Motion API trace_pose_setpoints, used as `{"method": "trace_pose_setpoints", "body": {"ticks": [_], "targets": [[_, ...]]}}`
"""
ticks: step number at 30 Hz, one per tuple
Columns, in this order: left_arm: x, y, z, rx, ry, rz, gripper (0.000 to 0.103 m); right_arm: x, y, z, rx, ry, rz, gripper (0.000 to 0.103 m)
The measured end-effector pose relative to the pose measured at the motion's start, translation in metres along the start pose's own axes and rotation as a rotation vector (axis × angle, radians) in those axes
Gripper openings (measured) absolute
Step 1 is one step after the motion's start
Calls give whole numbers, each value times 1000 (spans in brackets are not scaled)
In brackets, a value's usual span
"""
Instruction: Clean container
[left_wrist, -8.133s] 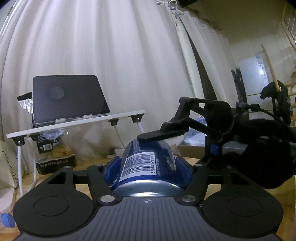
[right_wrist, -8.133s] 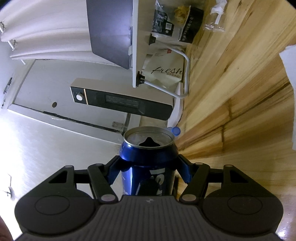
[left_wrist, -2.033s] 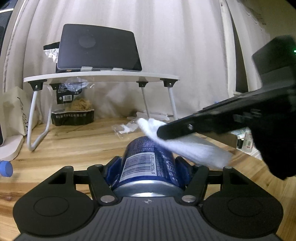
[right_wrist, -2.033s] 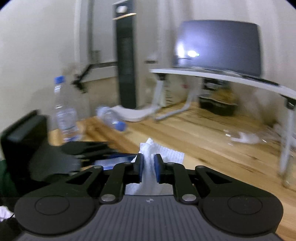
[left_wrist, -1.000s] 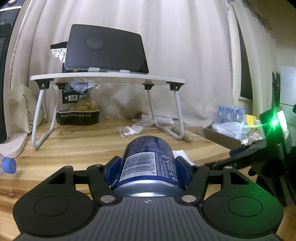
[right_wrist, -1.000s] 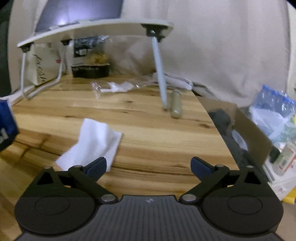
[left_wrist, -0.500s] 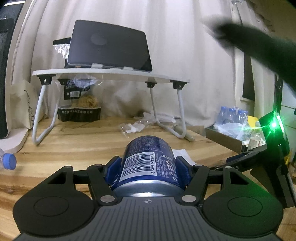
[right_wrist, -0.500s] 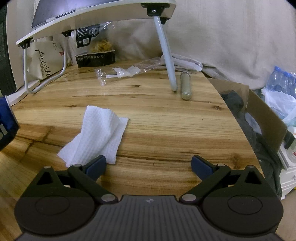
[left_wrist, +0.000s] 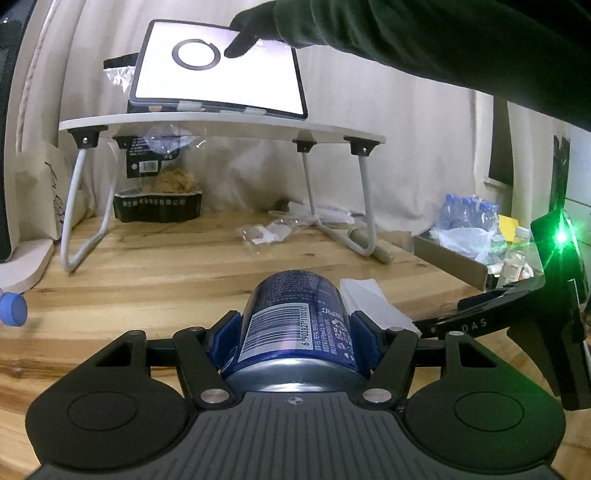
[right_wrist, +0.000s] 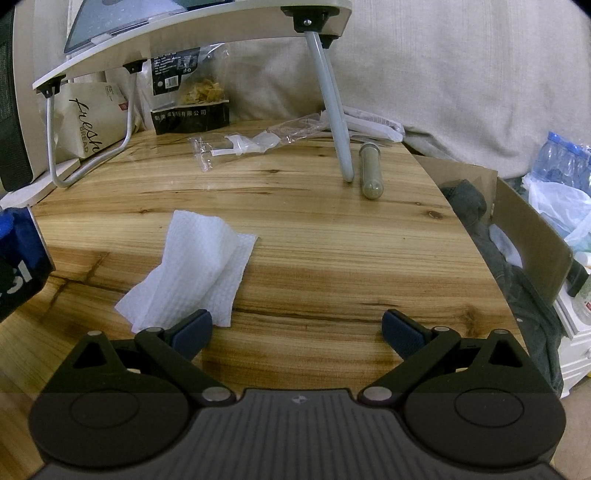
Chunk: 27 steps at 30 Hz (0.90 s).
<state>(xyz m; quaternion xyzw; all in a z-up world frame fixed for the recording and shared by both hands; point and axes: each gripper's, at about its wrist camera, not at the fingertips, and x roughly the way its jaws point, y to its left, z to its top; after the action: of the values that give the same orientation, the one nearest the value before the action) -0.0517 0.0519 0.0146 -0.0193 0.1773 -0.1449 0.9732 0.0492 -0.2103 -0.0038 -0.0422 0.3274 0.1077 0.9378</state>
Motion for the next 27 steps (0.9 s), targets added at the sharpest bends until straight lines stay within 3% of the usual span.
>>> {"method": "trace_pose_setpoints", "body": {"ticks": [27], "targets": [[-1, 4, 0, -19, -7, -6, 67, 1, 0, 0, 2, 0, -1, 103]]}}
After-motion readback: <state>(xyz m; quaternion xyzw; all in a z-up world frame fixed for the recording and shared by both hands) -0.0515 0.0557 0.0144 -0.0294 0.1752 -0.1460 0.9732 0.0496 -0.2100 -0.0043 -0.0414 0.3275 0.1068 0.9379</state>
